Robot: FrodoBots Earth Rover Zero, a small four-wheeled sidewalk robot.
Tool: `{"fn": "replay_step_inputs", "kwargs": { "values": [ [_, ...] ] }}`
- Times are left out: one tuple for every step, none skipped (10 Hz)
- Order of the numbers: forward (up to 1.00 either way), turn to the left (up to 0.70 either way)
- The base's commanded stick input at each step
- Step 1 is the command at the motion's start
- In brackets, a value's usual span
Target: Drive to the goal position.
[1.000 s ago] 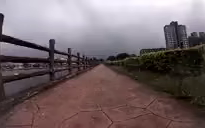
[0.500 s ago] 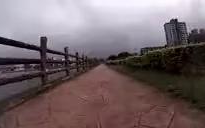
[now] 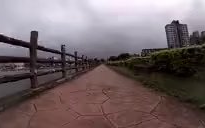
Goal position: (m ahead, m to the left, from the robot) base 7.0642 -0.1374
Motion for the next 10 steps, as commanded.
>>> {"fn": "replay_step_inputs", "kwargs": {
  "values": [
    [1.0, 0.0],
    [1.0, 0.0],
    [1.0, 0.0],
    [1.0, 0.0],
    [1.0, 0.0],
    [1.0, 0.0],
    [1.0, 0.0],
    [1.0, 0.0],
    [1.0, 0.0],
    [1.0, 0.0]
  ]
}}
